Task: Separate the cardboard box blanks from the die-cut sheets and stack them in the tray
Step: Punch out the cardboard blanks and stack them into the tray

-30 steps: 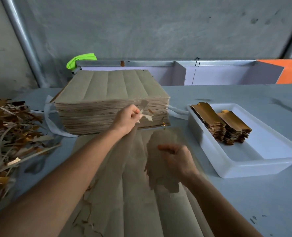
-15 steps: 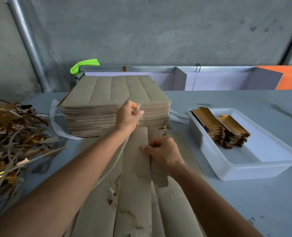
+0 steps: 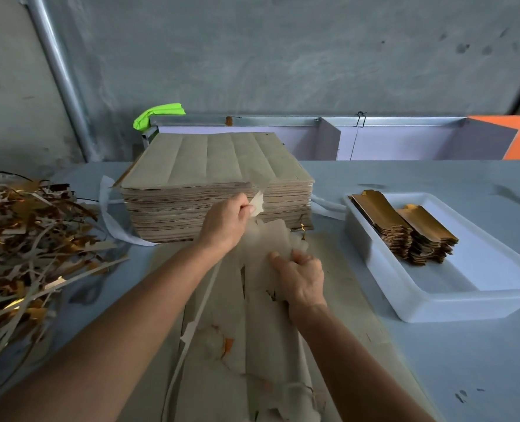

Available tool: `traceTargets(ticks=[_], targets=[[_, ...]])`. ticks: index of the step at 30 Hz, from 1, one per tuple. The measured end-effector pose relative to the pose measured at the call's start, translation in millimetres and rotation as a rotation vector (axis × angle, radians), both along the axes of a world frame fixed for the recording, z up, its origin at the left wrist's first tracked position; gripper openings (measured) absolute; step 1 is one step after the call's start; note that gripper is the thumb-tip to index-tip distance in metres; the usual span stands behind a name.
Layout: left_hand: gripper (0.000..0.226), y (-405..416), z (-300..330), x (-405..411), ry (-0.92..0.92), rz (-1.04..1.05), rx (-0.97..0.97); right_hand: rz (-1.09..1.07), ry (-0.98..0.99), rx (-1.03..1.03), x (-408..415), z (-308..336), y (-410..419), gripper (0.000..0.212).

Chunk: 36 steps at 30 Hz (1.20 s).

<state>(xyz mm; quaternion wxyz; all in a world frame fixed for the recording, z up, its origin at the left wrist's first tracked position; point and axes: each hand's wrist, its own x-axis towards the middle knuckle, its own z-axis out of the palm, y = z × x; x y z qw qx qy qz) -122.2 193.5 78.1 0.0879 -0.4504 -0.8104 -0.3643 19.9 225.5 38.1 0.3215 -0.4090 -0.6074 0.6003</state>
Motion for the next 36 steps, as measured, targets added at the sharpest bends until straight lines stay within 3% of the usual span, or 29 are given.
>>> traceTargets(ticks=[4, 12, 14, 16, 17, 19, 21, 23, 25, 27, 30, 32, 36], targets=[[0.020, -1, -4, -1, 0.055, 0.026, 0.024, -0.107, 0.067, -0.102, 2, -1, 3, 0.017], [0.017, -16, -15, -18, 0.083, 0.100, 0.087, -0.357, 0.289, -0.322, 27, 0, 33, 0.015], [0.019, -20, -18, -22, 0.114, 0.135, 0.054, -0.399, 0.300, -0.358, 33, -2, 41, 0.006], [0.018, -22, -18, -22, 0.120, 0.145, -0.034, -0.432, 0.321, -0.398, 38, -3, 46, 0.012], [0.021, -23, -18, -20, 0.134, 0.127, -0.110, -0.437, 0.342, -0.414, 39, -3, 47, 0.017], [0.047, -23, -21, -12, 0.217, 0.047, -0.255, -0.429, 0.368, -0.423, 40, -4, 46, 0.025], [0.071, -24, -25, 5, 0.271, -0.104, -0.226, -0.410, 0.364, -0.410, 37, -5, 44, 0.023], [0.082, -28, -31, 26, 0.211, -0.285, -0.218, -0.400, 0.360, -0.402, 36, -5, 42, 0.018], [0.087, -34, -38, 42, 0.078, -0.375, -0.341, -0.399, 0.378, -0.393, 35, -3, 42, 0.018], [0.069, -38, -46, 50, -0.079, -0.453, -0.494, -0.398, 0.400, -0.377, 35, -2, 41, 0.015], [0.027, -42, -54, 54, -0.350, -0.611, -0.475, -0.380, 0.416, -0.350, 35, -1, 39, 0.004], [0.021, -47, -51, 52, -0.472, -0.615, -0.391, -0.415, 0.417, -0.318, 38, 0, 43, 0.010], [0.022, -58, -39, 42, -0.550, -0.598, -0.321, -0.517, 0.446, -0.233, 48, 7, 60, 0.017]])
